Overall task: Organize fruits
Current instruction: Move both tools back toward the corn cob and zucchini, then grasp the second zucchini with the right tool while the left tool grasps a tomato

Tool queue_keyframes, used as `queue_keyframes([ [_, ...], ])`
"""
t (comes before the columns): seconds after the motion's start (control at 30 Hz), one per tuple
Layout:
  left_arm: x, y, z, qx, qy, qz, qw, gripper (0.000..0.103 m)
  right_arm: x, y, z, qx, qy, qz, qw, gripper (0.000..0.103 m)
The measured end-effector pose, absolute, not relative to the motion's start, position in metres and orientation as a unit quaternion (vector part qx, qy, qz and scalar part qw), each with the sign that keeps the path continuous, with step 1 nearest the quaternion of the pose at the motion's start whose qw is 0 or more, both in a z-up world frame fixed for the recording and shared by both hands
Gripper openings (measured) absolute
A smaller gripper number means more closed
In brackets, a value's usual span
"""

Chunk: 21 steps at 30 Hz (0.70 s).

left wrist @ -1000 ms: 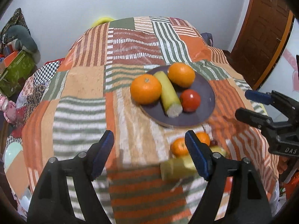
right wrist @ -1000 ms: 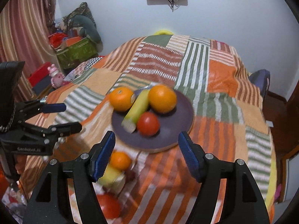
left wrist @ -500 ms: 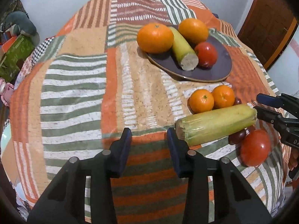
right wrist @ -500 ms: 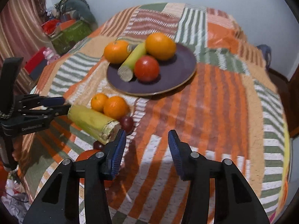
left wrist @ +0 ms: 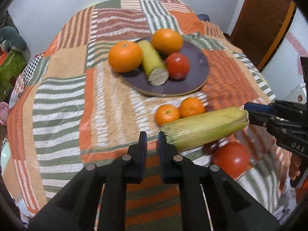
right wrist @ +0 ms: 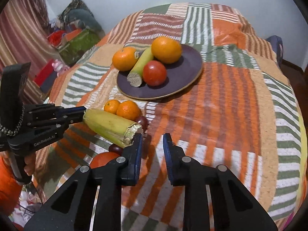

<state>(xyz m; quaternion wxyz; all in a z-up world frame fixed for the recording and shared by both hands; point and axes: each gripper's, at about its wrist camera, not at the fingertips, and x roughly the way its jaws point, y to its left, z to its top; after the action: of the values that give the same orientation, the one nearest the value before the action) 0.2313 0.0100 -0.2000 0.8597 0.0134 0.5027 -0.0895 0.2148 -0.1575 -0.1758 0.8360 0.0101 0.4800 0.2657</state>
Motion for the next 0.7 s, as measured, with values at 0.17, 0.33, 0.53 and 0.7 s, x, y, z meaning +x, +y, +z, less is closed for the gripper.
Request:
queue_keyframes([
  [0.17, 0.241, -0.023, -0.190, 0.020, 0.495, -0.116, 0.861, 0.009, 0.201, -0.186, -0.164, 0.008, 0.467, 0.237, 0.852, 0.022],
  [0.33, 0.249, -0.063, -0.192, 0.008, 0.498, -0.181, 0.848, 0.011, 0.186, -0.212, -0.160, 0.006, 0.468, 0.215, 0.857, 0.023],
  [0.53, 0.248, -0.095, -0.187, 0.027, 0.491, -0.188, 0.850, 0.017, 0.173, -0.222, -0.160, -0.008, 0.465, 0.210, 0.860, 0.024],
  [0.7, 0.237, -0.073, -0.183, 0.019, 0.488, -0.160, 0.858, 0.030, 0.177, -0.214, -0.153, -0.015, 0.453, 0.221, 0.864, 0.034],
])
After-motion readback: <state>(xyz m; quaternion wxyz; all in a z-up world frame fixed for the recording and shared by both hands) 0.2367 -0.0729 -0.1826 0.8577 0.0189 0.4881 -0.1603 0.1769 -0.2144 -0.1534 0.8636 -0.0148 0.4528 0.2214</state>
